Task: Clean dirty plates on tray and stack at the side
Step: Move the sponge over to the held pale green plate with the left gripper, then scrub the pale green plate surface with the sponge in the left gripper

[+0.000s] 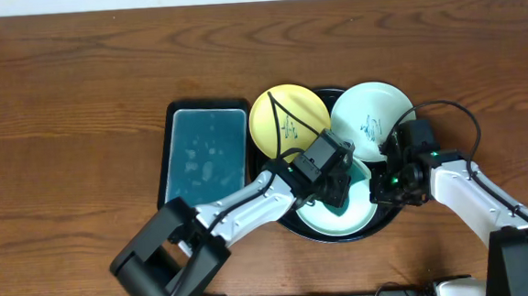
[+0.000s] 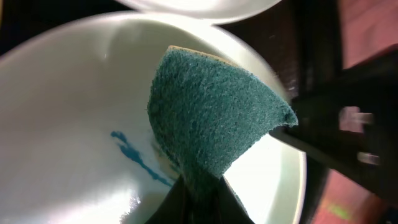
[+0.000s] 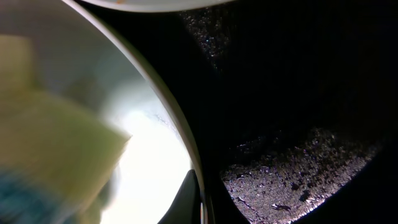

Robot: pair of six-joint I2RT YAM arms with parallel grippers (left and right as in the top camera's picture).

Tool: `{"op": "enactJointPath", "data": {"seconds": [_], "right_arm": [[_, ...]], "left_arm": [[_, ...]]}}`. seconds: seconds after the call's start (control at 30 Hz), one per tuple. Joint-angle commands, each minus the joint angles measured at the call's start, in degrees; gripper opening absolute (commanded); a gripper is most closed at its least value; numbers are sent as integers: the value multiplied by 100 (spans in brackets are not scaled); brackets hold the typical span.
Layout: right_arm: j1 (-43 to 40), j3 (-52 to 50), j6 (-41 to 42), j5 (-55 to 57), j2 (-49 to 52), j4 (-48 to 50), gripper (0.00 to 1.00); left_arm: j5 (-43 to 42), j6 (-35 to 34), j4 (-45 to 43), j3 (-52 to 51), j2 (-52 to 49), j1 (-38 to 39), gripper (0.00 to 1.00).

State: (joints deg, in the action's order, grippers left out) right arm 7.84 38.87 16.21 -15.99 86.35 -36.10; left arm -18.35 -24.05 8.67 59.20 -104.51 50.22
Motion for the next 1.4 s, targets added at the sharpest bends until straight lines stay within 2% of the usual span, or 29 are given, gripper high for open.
{"op": "enactJointPath", "data": {"seconds": [0.0, 0.13, 0.37, 0.57, 0.73, 0.8, 0.9, 1.0, 1.13, 1.37], "right_arm": [[52, -221, 96, 197, 101, -31, 1], [52, -221, 96, 197, 101, -33, 1], [52, -221, 96, 197, 101, -33, 1], [52, -221, 96, 197, 101, -35, 1], [52, -221, 96, 197, 101, -35, 1], [52, -221, 96, 197, 101, -33, 1], [52, -221, 96, 197, 101, -33, 1], [52, -221, 96, 197, 101, -31, 1], [52, -221, 96, 197, 101, -31, 1], [52, -221, 96, 195, 101, -33, 1]], "left_arm": [[-39, -33, 22, 125, -229, 11, 8], [516, -31, 345, 125, -334, 11, 7], [2621, -28, 1163, 127, -334, -33, 7], [2804, -68, 1235, 127, -334, -103, 8], [2802, -610, 1375, 127, -334, -101, 8], [2754, -844, 1403, 127, -334, -85, 8], [2157, -881, 1237, 127, -334, -63, 8], [911, -634, 850, 127, -334, -39, 8], [-258, -153, 348, 127, -334, 81, 8], [-328, -101, 258, 125, -337, 402, 8]]}}
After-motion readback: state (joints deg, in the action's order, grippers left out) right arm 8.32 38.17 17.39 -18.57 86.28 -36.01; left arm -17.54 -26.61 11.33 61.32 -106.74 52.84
